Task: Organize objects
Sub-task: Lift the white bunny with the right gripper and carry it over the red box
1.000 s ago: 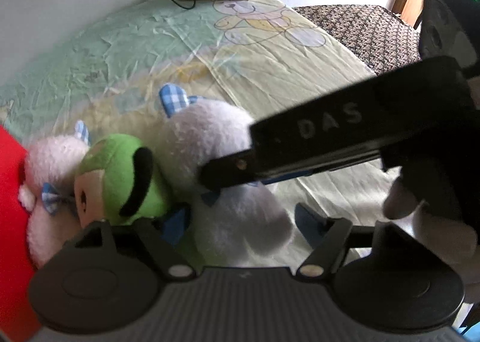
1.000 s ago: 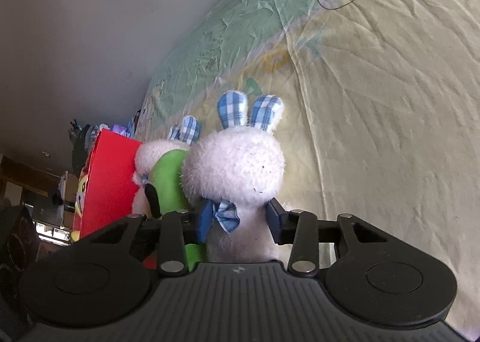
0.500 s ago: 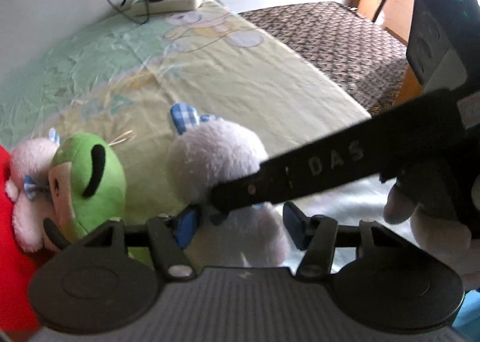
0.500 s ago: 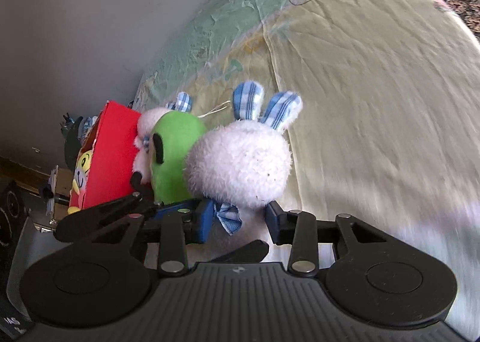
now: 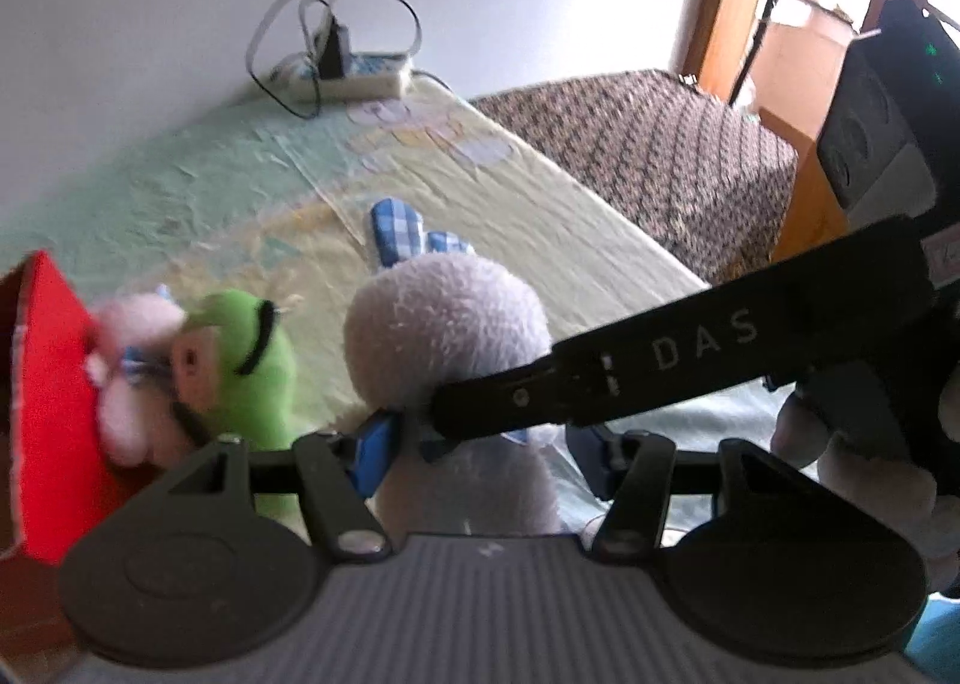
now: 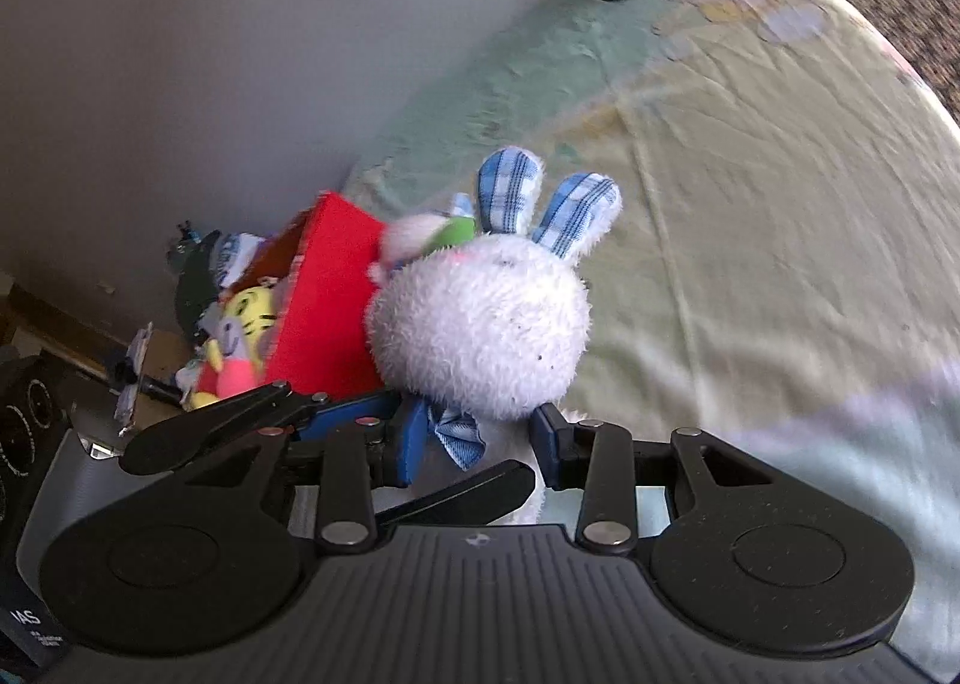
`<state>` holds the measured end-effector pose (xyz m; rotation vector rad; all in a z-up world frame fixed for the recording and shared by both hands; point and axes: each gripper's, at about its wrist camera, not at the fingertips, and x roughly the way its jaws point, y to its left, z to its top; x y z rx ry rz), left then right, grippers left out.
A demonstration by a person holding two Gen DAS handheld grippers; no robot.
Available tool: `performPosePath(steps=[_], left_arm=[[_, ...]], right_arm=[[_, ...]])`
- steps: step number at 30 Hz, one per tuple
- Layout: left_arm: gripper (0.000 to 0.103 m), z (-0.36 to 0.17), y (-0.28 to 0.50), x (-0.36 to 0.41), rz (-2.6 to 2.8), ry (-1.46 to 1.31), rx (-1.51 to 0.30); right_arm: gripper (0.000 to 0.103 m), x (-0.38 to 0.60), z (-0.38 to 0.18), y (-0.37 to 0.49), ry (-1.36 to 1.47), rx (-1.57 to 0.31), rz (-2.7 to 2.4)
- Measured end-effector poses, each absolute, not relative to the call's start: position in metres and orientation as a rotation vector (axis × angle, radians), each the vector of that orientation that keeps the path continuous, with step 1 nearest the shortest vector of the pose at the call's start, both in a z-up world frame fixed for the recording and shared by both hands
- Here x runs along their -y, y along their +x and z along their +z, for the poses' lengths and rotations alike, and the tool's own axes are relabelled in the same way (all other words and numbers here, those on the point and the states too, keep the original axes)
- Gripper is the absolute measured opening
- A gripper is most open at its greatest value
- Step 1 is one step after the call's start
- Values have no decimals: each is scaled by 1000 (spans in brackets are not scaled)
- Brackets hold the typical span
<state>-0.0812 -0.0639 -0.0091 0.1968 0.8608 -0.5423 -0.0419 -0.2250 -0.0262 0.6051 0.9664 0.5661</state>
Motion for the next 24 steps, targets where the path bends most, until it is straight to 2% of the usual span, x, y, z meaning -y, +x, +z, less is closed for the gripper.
performPosePath(steps=[14,24], left_arm=[[59,60,-97,-33,-461,166,-667],[59,72,-79,-114,-384,146,-623]], right_arm=[[40,128,38,-36,503,-801,679],[40,38,51,-14,397,-768,723]])
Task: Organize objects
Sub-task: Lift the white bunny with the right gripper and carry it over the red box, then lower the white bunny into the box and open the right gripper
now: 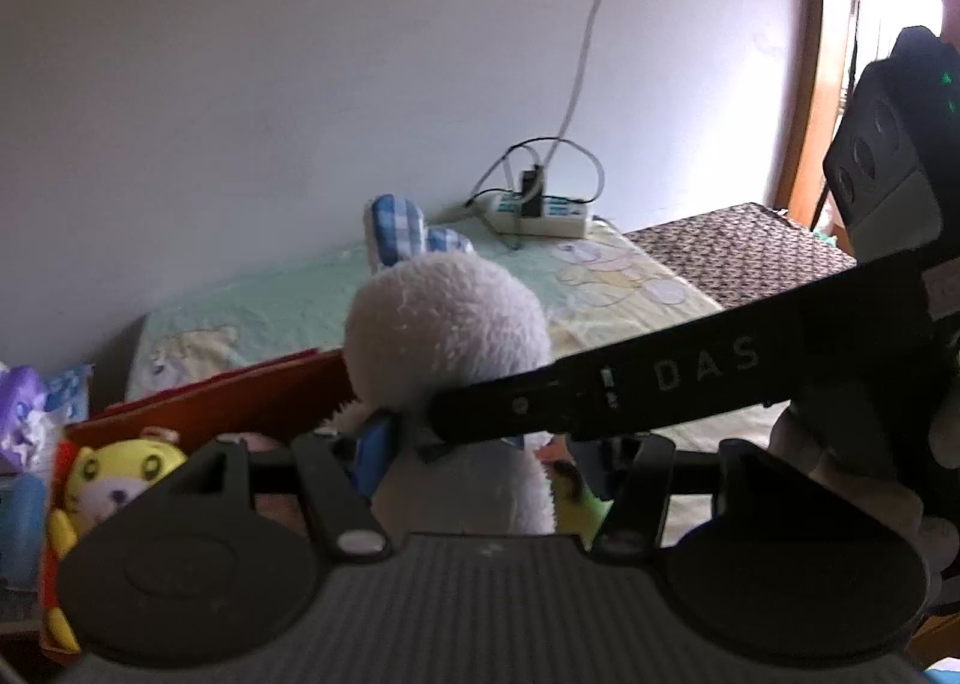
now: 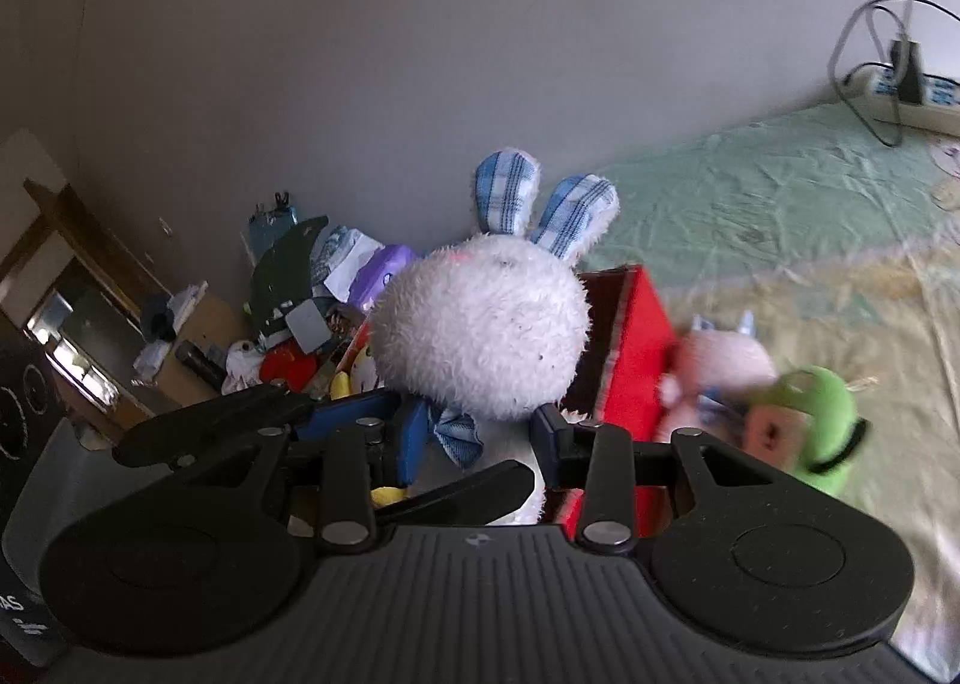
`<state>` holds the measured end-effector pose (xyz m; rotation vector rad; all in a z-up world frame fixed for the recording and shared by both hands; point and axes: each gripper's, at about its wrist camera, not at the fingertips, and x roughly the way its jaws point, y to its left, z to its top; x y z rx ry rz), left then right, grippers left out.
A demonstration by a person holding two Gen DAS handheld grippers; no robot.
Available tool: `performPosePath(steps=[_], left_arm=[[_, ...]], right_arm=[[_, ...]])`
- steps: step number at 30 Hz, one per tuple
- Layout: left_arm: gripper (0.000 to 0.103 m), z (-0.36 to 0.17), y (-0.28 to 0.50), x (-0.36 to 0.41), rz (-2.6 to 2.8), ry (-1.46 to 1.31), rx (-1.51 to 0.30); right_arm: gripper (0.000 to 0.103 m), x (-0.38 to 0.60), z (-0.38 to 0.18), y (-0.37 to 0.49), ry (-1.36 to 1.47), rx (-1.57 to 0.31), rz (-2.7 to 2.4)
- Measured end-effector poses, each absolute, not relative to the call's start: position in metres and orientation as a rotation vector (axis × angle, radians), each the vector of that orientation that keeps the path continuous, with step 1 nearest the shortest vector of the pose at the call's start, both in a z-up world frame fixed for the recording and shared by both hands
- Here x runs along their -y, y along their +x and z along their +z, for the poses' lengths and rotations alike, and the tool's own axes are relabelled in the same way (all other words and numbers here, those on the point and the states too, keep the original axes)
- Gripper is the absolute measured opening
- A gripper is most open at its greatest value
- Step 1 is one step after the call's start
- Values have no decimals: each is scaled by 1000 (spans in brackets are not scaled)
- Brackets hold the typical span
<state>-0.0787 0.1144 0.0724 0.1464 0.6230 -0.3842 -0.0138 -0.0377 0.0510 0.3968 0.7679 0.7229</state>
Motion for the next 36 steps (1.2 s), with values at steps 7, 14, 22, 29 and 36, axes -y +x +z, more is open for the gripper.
performPosePath(steps=[7,14,22,29,36], left_arm=[[59,53,-56,-154,-377,128,-674],[59,23,-34,-173,-422,87,-745],[58,0,-24,-174,-464,99,-792],[57,-10,-18,-174,-504,91,-817],[58,-18,-15,-167,-527,94,-825]], right_arm=[[40,-7,45,3,298,-829,674],[39,-31,33,11,192,-859,577],[39,-44,20,11,125,-871,480],[40,-41,21,7,125,-854,430],[39,-32,16,9,214,-859,406]])
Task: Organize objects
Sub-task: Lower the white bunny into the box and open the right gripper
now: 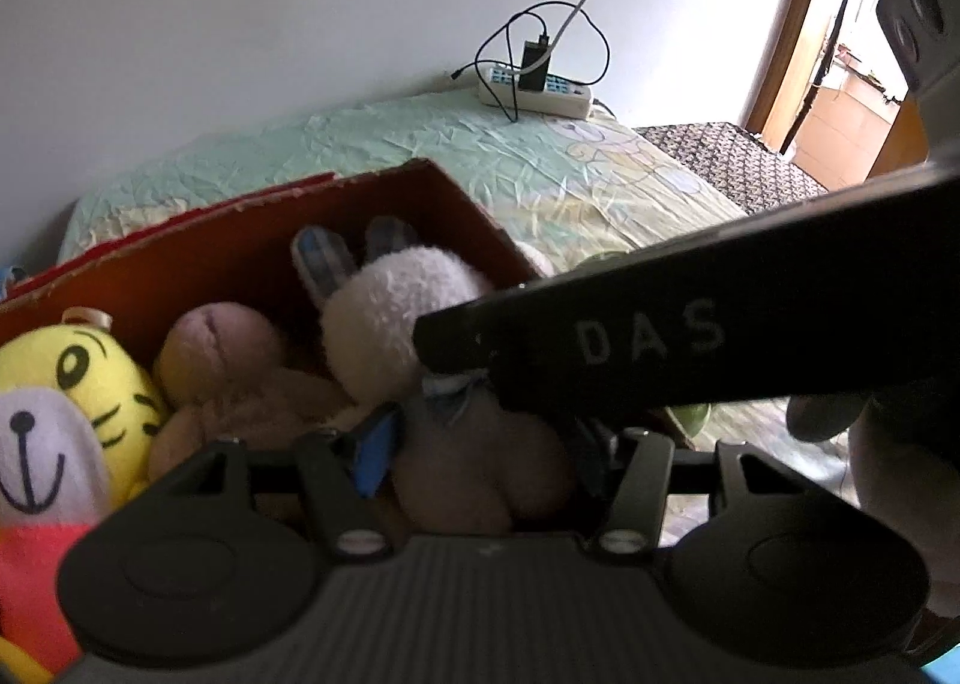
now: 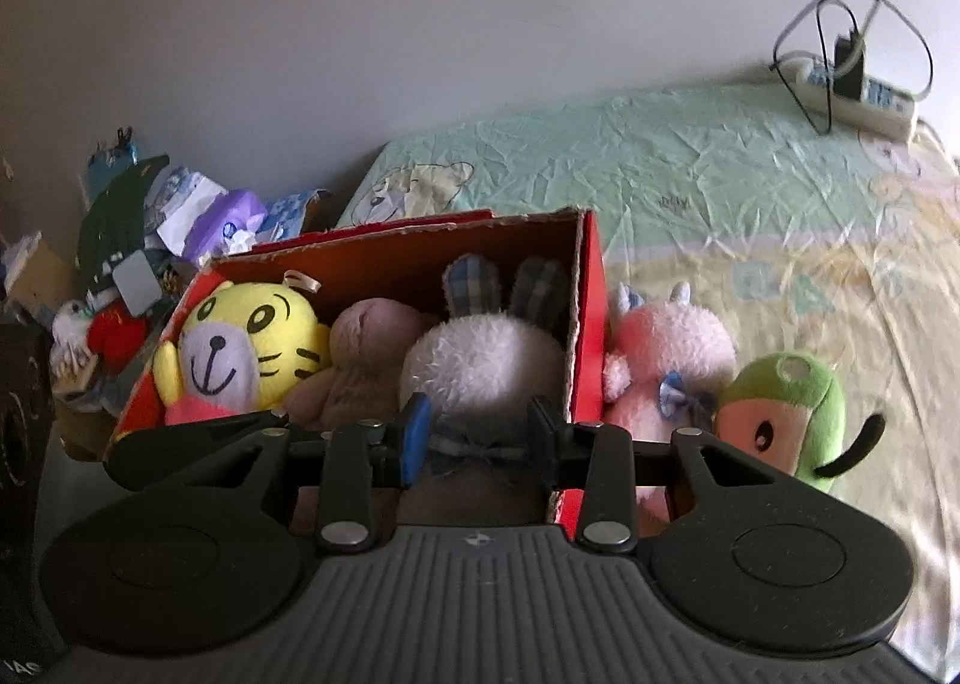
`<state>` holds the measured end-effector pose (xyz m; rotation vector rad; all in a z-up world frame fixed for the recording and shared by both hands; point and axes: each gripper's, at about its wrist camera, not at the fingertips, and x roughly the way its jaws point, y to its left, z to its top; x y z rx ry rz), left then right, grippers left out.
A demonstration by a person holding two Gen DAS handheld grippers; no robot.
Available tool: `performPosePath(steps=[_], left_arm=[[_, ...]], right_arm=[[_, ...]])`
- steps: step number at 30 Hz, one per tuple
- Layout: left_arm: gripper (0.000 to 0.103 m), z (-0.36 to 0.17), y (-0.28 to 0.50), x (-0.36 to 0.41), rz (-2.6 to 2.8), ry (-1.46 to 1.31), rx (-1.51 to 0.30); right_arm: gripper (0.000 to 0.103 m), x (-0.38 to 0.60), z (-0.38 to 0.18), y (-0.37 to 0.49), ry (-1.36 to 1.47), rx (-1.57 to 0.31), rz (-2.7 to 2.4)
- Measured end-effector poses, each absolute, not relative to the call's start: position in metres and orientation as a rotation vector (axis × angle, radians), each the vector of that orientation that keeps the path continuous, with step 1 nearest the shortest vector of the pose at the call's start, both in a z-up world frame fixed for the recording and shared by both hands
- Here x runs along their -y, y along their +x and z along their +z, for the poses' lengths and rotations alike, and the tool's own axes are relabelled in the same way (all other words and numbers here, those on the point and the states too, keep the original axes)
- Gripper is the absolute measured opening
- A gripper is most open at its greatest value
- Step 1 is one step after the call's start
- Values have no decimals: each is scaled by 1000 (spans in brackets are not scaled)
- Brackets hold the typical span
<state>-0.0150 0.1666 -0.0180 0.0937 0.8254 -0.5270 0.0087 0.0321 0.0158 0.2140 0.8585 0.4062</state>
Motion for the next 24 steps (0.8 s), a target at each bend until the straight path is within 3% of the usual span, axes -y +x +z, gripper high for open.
performPosePath(steps=[10,24], left_arm=[[60,-18,-13,-170,-515,99,-839],[66,-15,-14,-176,-367,124,-870]], right_arm=[[26,-26,10,4,260,-805,395],[26,-26,9,1,244,-774,402]])
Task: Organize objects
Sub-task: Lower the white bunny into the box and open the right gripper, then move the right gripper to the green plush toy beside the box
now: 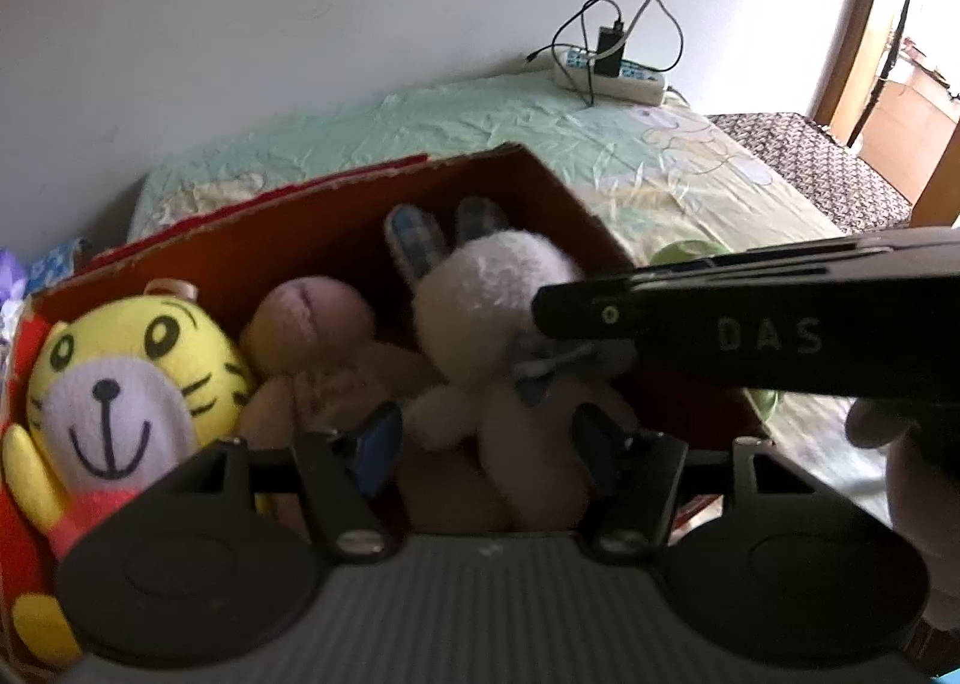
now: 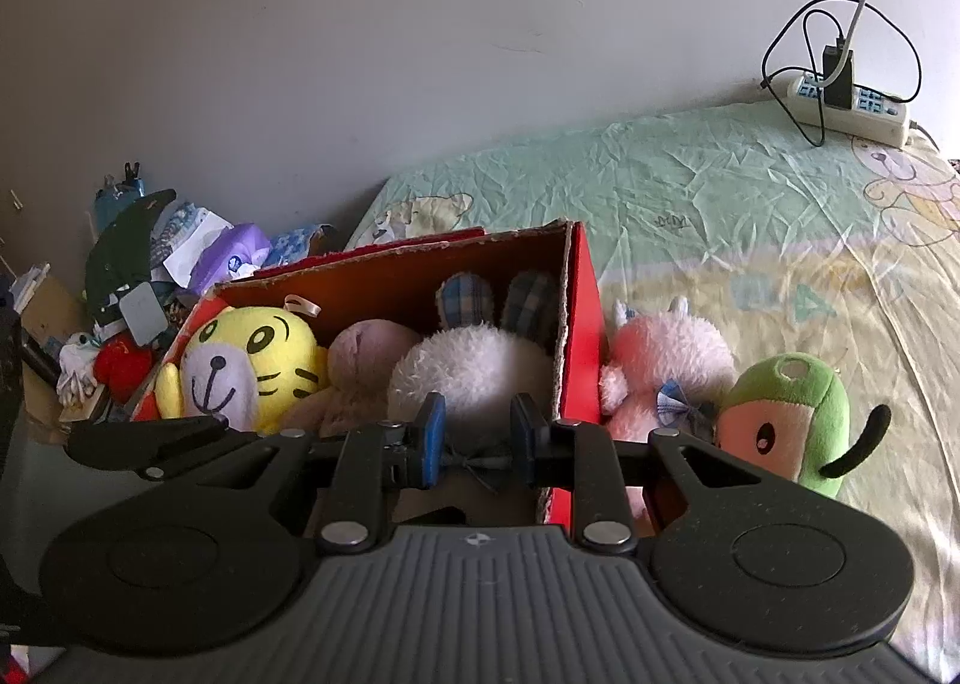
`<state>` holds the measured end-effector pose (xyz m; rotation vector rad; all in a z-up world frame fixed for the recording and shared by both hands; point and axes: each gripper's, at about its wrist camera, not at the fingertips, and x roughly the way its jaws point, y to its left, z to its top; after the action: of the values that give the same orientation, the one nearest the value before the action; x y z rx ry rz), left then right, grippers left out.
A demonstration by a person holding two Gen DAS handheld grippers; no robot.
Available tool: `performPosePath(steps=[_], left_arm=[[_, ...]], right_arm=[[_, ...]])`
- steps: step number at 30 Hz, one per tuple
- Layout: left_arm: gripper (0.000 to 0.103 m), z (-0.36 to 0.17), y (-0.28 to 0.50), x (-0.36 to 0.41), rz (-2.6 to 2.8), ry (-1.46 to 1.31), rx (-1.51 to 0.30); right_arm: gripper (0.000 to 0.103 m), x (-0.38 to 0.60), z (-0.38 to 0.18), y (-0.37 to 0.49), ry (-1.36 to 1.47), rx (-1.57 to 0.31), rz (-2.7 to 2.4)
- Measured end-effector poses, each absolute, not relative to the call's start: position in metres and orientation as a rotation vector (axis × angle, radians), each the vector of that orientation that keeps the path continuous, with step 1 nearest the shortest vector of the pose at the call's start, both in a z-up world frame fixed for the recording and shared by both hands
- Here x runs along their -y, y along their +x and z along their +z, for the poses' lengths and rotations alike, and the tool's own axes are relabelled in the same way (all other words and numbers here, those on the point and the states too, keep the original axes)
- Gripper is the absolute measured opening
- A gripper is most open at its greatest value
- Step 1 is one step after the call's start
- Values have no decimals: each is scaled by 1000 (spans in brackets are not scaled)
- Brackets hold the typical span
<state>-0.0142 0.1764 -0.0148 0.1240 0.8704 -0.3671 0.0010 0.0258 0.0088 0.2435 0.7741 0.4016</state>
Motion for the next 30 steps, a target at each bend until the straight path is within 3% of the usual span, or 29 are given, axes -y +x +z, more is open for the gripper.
performPosePath(steps=[30], left_arm=[[73,-16,-18,-167,-301,166,-886]], right_arm=[[26,-23,9,-10,244,-766,401]])
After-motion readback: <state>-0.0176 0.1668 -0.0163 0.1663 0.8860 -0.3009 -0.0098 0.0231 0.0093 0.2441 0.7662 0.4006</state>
